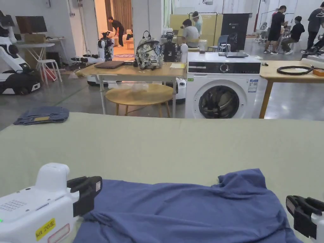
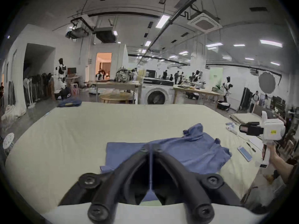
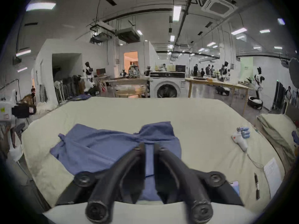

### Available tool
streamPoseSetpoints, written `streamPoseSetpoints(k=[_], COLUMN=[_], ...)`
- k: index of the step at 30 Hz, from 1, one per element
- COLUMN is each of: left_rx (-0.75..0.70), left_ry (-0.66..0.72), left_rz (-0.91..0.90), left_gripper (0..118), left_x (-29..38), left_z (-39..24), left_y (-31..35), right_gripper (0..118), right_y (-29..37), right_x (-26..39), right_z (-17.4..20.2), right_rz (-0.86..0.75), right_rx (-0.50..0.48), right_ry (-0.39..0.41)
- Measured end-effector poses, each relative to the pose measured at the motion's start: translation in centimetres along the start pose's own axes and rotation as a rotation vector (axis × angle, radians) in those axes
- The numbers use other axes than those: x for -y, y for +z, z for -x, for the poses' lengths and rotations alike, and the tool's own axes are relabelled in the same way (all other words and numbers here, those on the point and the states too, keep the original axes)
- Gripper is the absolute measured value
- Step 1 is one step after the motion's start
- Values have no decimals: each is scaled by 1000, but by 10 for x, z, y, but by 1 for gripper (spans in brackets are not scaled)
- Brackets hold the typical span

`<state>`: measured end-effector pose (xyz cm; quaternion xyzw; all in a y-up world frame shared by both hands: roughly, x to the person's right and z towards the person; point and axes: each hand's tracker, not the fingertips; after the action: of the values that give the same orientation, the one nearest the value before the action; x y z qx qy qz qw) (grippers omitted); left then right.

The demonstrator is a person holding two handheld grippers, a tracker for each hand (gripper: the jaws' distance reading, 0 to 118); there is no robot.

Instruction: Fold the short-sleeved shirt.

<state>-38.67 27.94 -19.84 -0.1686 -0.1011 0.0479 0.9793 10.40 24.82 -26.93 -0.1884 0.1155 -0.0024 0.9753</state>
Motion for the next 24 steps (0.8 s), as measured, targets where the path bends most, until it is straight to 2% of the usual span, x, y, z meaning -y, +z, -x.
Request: streamPoseSetpoints(k=[4, 7, 8, 10, 11, 14, 16, 18, 19, 21, 23, 24], left_rx=[-6, -26, -38, -141, -191, -197, -183, -231, -243, -243, -270, -282], left_ry=[8, 65, 82, 130, 147, 253, 320, 338, 334, 359, 355, 334], left_rz=[0, 27, 26, 61, 105, 276, 344, 415, 432, 497, 419, 437], left_gripper=[0, 0, 5, 35, 40, 42, 42, 42, 35, 0, 0, 0], left_x=[12, 20, 25, 38, 48, 83, 103, 113, 119, 133, 137, 133], left_z=[-6, 3, 9, 21, 30, 64, 80, 80, 83, 91, 90, 85], left_y=[11, 14, 15, 12, 5, -25, -44, -65, -76, -98, -98, -100], right_gripper=[0, 0, 0, 0, 0, 0, 0, 0, 0, 0, 0, 0], right_y=[10, 16, 20, 29, 33, 41, 43, 44, 45, 47, 51, 52], right_x=[6, 10, 13, 21, 26, 40, 48, 53, 56, 59, 62, 64], right_z=[8, 12, 11, 12, 10, 9, 8, 6, 4, 0, -3, -6], right_rz=[5, 19, 15, 10, 14, 41, 64, 93, 101, 118, 129, 134], right_rx=[-5, 0, -2, -22, -34, -59, -39, -26, -22, -11, 8, 18], right_ry=[-16, -23, -39, -87, -111, -145, -142, -149, -157, -174, -188, -196])
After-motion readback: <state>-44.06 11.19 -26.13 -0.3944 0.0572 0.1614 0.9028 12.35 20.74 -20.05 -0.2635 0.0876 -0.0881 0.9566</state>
